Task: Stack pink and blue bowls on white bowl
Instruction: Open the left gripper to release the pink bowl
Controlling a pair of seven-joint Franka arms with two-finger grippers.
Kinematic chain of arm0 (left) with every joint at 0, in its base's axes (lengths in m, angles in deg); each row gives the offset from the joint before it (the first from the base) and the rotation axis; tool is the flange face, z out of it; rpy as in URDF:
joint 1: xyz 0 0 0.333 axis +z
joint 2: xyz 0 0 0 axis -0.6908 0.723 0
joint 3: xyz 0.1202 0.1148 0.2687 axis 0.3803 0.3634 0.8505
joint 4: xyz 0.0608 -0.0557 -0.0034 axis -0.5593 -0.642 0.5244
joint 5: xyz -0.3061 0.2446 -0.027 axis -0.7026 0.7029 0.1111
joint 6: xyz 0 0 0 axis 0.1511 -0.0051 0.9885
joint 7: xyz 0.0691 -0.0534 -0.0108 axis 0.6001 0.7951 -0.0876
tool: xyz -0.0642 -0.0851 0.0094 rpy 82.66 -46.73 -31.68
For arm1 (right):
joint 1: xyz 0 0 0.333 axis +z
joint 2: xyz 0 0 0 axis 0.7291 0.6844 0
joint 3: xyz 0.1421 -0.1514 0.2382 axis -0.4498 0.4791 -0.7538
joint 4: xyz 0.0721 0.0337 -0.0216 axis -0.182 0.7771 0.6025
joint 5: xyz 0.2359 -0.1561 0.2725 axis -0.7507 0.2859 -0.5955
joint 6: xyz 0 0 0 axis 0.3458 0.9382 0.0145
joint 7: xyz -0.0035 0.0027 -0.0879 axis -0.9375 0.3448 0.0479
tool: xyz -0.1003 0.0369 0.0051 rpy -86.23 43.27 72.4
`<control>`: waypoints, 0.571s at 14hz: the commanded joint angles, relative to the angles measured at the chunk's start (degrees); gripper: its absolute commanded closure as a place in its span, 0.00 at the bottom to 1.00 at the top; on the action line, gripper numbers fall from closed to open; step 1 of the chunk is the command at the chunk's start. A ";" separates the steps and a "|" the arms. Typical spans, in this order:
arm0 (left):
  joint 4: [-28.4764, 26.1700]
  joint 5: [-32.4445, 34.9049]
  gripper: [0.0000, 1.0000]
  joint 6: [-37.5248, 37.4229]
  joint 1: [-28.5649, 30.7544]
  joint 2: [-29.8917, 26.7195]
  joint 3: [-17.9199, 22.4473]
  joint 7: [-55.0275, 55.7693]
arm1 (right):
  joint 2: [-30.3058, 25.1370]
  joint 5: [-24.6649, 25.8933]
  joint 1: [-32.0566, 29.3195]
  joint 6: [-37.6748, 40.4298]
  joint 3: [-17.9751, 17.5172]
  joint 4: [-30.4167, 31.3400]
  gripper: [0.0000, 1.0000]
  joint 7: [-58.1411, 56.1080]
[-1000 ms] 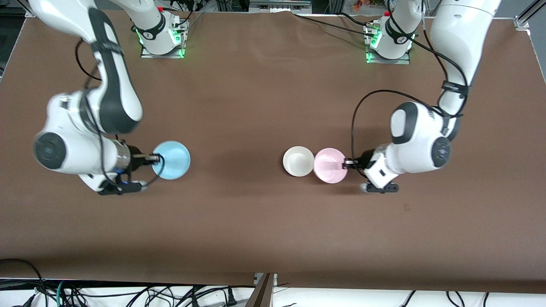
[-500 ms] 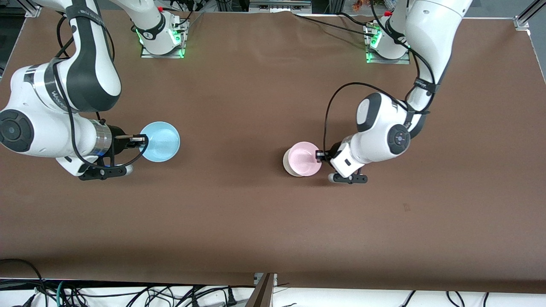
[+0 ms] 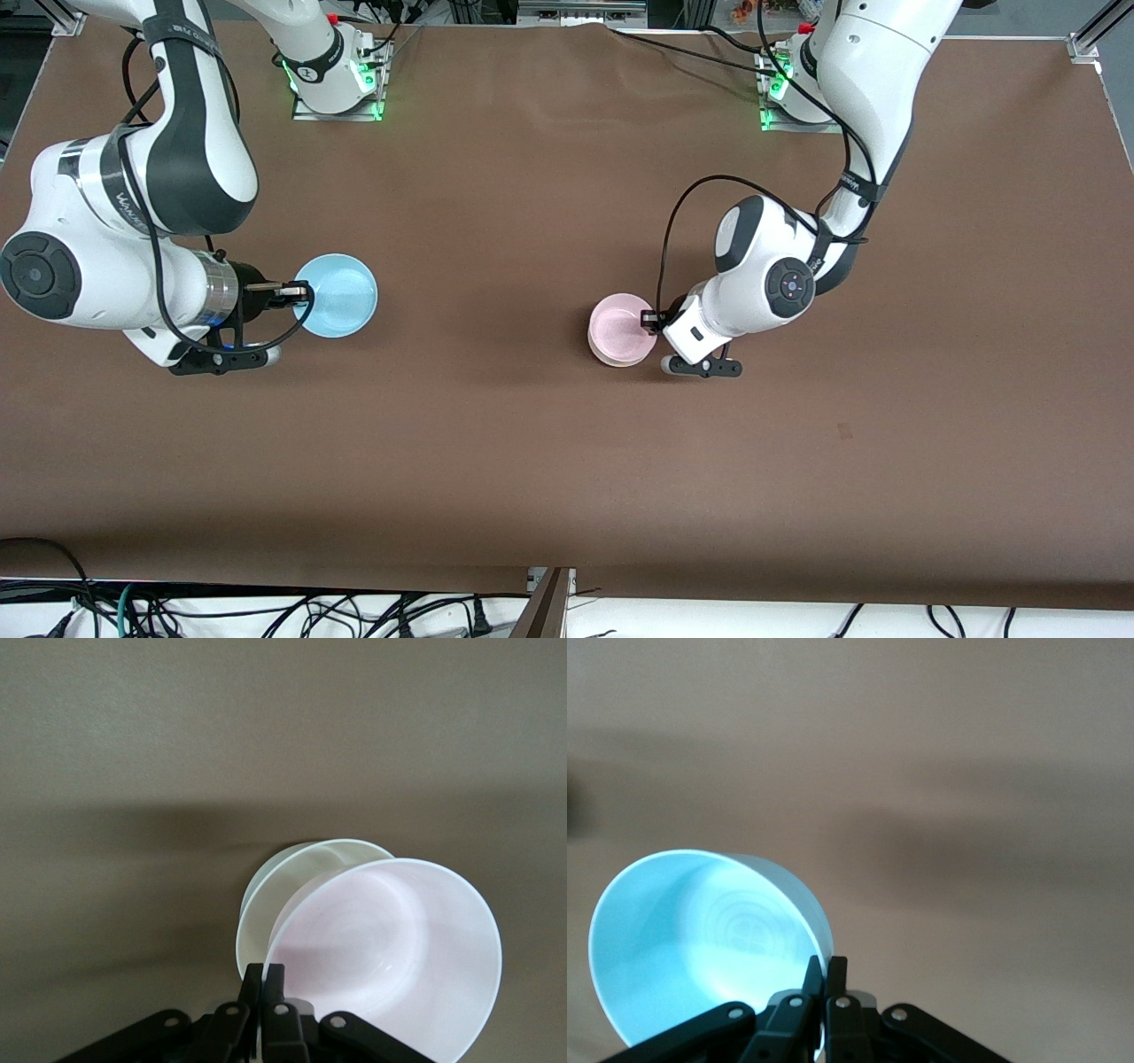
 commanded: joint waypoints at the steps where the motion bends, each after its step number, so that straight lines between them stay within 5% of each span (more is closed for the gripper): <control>1: -0.35 3.90 1.00 1.14 -1.36 0.21 0.49 3.00 | 0.25 0.42 0.02 0.89 -0.33 -1.33 1.00 1.08; 8: -0.35 5.58 1.00 1.14 -2.15 0.73 0.49 4.85 | 0.25 0.25 0.11 0.71 -0.42 -1.33 1.00 2.39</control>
